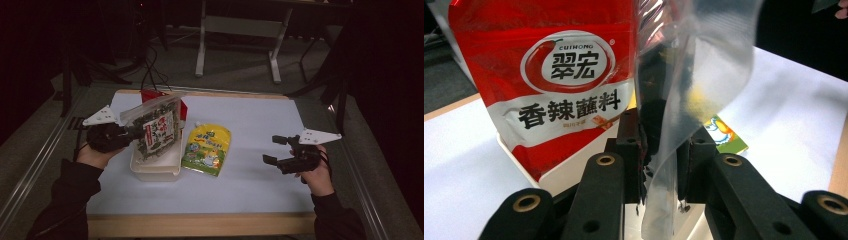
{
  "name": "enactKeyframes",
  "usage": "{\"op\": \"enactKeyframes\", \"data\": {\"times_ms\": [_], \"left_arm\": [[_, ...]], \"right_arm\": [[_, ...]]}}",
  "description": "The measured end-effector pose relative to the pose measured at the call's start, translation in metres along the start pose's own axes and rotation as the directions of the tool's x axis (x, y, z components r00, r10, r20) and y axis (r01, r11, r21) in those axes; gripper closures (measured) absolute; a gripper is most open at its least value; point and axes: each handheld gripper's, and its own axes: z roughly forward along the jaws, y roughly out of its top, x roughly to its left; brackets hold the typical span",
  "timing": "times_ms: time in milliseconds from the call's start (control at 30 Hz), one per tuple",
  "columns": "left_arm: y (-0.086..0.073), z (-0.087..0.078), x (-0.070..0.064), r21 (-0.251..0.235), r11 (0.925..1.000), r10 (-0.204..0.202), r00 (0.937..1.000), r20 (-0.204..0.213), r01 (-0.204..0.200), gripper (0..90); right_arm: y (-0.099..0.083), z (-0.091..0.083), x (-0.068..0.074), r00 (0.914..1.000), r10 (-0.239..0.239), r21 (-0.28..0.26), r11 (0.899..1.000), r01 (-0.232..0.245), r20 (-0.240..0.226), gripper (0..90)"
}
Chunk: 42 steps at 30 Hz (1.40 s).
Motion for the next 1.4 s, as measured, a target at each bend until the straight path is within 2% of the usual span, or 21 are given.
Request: {"op": "enactKeyframes", "data": {"times_ms": [67,133,167,267,300,367,500,600,667,733,900,967,1067,1167,1300,1400], "left_arm": [[-0.002,0.003,0.000,0.012,0.9999,0.006,1.0000,-0.003,-0.006,77.5],[-0.006,0.009,0.000,0.050,0.9986,0.017,0.9998,-0.012,-0.017,77.4],[-0.011,0.011,0.000,0.053,0.9985,0.014,0.9999,0.000,-0.014,77.4],[-0.017,0.011,0.002,0.032,0.9995,-0.006,1.0000,0.002,0.006,77.4],[-0.025,0.009,0.005,0.007,0.9996,-0.027,0.9996,0.004,0.027,77.3],[-0.032,0.007,0.008,-0.009,0.9994,-0.034,0.9994,0.001,0.034,77.0],[-0.038,0.006,0.013,-0.033,0.9974,-0.064,0.9979,0.002,0.064,75.9],[-0.039,0.006,0.015,-0.044,0.9963,-0.075,0.9971,-0.012,0.074,74.6],[-0.042,0.007,0.015,-0.052,0.9956,-0.081,0.9954,-0.051,0.078,71.9],[-0.045,0.009,0.017,-0.054,0.9948,-0.091,0.9916,-0.092,0.086,68.3],[-0.054,0.008,0.023,-0.104,0.9840,-0.158,0.9776,-0.139,0.144,52.4],[-0.056,0.008,0.023,-0.110,0.9827,-0.165,0.9746,-0.152,0.149,48.1],[-0.056,0.008,0.021,-0.112,0.9830,-0.165,0.9681,-0.189,0.146,41.4],[-0.057,0.009,0.020,-0.117,0.9817,-0.172,0.9634,-0.205,0.151,39.9],[-0.057,0.009,0.019,-0.125,0.9777,-0.195,0.9513,-0.239,0.169,34.9],[-0.058,0.009,0.017,-0.144,0.9754,-0.197,0.9520,-0.234,0.167,34.0]], "right_arm": [[0.000,0.000,0.001,1.0000,0.001,0.001,1.000,-0.001,-0.002,15.0],[-0.001,0.000,0.001,1.0000,0.000,0.002,1.000,0.000,-0.002,15.0],[-0.001,0.001,0.001,1.0000,0.000,0.002,1.000,0.000,-0.003,15.0],[-0.002,0.000,0.000,1.0000,0.001,0.003,1.000,-0.001,-0.005,15.0],[-0.002,0.001,0.000,1.0000,0.002,0.004,1.000,-0.002,-0.005,15.0],[-0.002,0.001,0.000,1.0000,0.001,0.007,1.000,-0.001,-0.006,15.0],[-0.001,0.002,0.002,0.9999,-0.001,0.008,1.000,0.001,-0.010,15.0],[0.000,0.002,0.003,0.9999,-0.003,0.005,1.000,0.003,-0.011,15.0],[0.000,0.002,0.003,0.9999,-0.006,0.007,1.000,0.006,-0.010,15.0],[-0.001,0.002,0.002,1.0000,-0.005,0.007,1.000,0.005,-0.007,15.0],[-0.003,0.001,0.001,1.0000,-0.002,0.002,1.000,0.002,-0.007,16.0],[-0.003,0.001,0.000,0.9999,-0.012,-0.002,1.000,0.012,-0.005,16.8],[-0.003,0.002,-0.001,0.9997,-0.010,-0.003,1.000,0.010,-0.024,17.8],[-0.003,0.005,0.001,0.9991,-0.038,0.007,0.999,0.038,-0.019,16.0],[-0.003,0.009,0.003,0.9993,-0.032,0.021,0.999,0.033,-0.019,16.3],[-0.004,0.013,0.004,0.9997,-0.019,0.055,0.998,0.020,-0.013,14.9]]}}
